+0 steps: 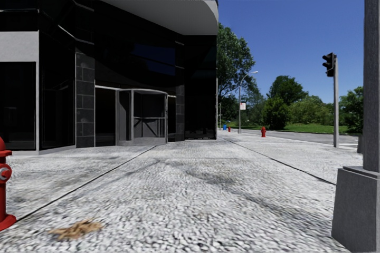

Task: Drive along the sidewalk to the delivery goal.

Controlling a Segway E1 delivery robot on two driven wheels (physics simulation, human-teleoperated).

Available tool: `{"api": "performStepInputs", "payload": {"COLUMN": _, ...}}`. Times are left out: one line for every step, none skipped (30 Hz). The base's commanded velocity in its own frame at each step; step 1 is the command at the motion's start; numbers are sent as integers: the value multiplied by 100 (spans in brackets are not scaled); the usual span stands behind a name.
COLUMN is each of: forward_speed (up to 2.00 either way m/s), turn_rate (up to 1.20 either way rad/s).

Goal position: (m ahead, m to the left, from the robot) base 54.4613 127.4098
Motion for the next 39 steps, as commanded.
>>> {"api": "performStepInputs", "payload": {"forward_speed": 124, "turn_rate": 3}}
{"api": "performStepInputs", "payload": {"forward_speed": 124, "turn_rate": 4}}
{"api": "performStepInputs", "payload": {"forward_speed": 124, "turn_rate": 4}}
{"api": "performStepInputs", "payload": {"forward_speed": 124, "turn_rate": 7}}
{"api": "performStepInputs", "payload": {"forward_speed": 124, "turn_rate": 12}}
{"api": "performStepInputs", "payload": {"forward_speed": 124, "turn_rate": 16}}
{"api": "performStepInputs", "payload": {"forward_speed": 124, "turn_rate": 19}}
{"api": "performStepInputs", "payload": {"forward_speed": 124, "turn_rate": 19}}
{"api": "performStepInputs", "payload": {"forward_speed": 124, "turn_rate": 23}}
{"api": "performStepInputs", "payload": {"forward_speed": 124, "turn_rate": 23}}
{"api": "performStepInputs", "payload": {"forward_speed": 127, "turn_rate": 24}}
{"api": "performStepInputs", "payload": {"forward_speed": 127, "turn_rate": 24}}
{"api": "performStepInputs", "payload": {"forward_speed": 133, "turn_rate": 25}}
{"api": "performStepInputs", "payload": {"forward_speed": 143, "turn_rate": 35}}
{"api": "performStepInputs", "payload": {"forward_speed": 145, "turn_rate": 37}}
{"api": "performStepInputs", "payload": {"forward_speed": 146, "turn_rate": 37}}
{"api": "performStepInputs", "payload": {"forward_speed": 146, "turn_rate": 37}}
{"api": "performStepInputs", "payload": {"forward_speed": 146, "turn_rate": 38}}
{"api": "performStepInputs", "payload": {"forward_speed": 146, "turn_rate": 38}}
{"api": "performStepInputs", "payload": {"forward_speed": 146, "turn_rate": 38}}
{"api": "performStepInputs", "payload": {"forward_speed": 146, "turn_rate": 38}}
{"api": "performStepInputs", "payload": {"forward_speed": 146, "turn_rate": 38}}
{"api": "performStepInputs", "payload": {"forward_speed": 146, "turn_rate": 38}}
{"api": "performStepInputs", "payload": {"forward_speed": 146, "turn_rate": 38}}
{"api": "performStepInputs", "payload": {"forward_speed": 146, "turn_rate": 39}}
{"api": "performStepInputs", "payload": {"forward_speed": 146, "turn_rate": 39}}
{"api": "performStepInputs", "payload": {"forward_speed": 146, "turn_rate": 41}}
{"api": "performStepInputs", "payload": {"forward_speed": 146, "turn_rate": 46}}
{"api": "performStepInputs", "payload": {"forward_speed": 146, "turn_rate": 48}}
{"api": "performStepInputs", "payload": {"forward_speed": 146, "turn_rate": 48}}
{"api": "performStepInputs", "payload": {"forward_speed": 146, "turn_rate": 48}}
{"api": "performStepInputs", "payload": {"forward_speed": 146, "turn_rate": 48}}
{"api": "performStepInputs", "payload": {"forward_speed": 146, "turn_rate": 48}}
{"api": "performStepInputs", "payload": {"forward_speed": 146, "turn_rate": 49}}
{"api": "performStepInputs", "payload": {"forward_speed": 146, "turn_rate": 49}}
{"api": "performStepInputs", "payload": {"forward_speed": 146, "turn_rate": 49}}
{"api": "performStepInputs", "payload": {"forward_speed": 146, "turn_rate": 53}}
{"api": "performStepInputs", "payload": {"forward_speed": 146, "turn_rate": 54}}
{"api": "performStepInputs", "payload": {"forward_speed": 146, "turn_rate": 55}}
